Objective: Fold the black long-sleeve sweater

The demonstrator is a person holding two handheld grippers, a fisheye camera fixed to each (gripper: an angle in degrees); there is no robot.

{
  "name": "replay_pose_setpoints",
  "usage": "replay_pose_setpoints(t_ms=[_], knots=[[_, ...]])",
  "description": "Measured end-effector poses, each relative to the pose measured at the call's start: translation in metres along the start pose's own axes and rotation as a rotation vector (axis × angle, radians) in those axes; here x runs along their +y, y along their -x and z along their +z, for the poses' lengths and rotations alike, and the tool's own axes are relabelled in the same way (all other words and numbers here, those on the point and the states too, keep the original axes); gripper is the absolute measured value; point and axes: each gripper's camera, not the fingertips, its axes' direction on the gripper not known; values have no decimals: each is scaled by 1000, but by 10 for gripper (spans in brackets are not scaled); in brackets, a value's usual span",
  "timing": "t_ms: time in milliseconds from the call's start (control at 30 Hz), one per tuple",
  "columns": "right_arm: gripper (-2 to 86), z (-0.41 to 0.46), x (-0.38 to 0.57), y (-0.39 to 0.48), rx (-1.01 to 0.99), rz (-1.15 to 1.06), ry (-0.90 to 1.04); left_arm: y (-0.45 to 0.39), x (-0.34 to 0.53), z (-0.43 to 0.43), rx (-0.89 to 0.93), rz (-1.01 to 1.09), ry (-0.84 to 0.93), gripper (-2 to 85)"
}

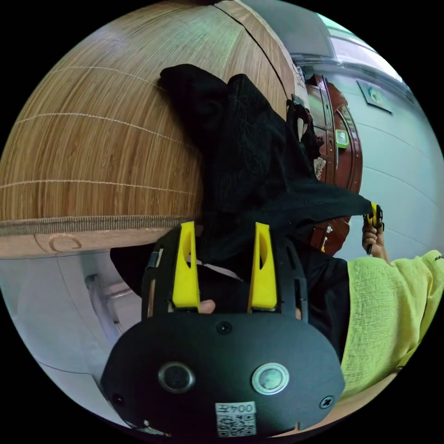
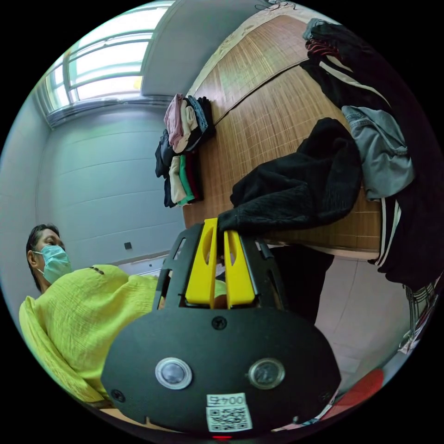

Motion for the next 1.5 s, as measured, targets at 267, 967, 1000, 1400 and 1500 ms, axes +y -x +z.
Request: replay_pose_setpoints(t_ms=[267,967,1000,1400,1500], knots=[[13,-41,39,-10,-46,-39,-144,-42,53,38,277,46,31,52],[3,-296,209,202,-494,-893,-797,-625,332,-257,324,1038,-559,52],[3,-298,213,205,-494,-906,-797,-634,343,-255,329,1024,-569,52],[4,-242,56,146,-316,-544,-616,-580,162,-134,432,573,-489,51],[5,-227,-16,128,-330,-400,-572,-569,73,-109,395,456,-474,50]])
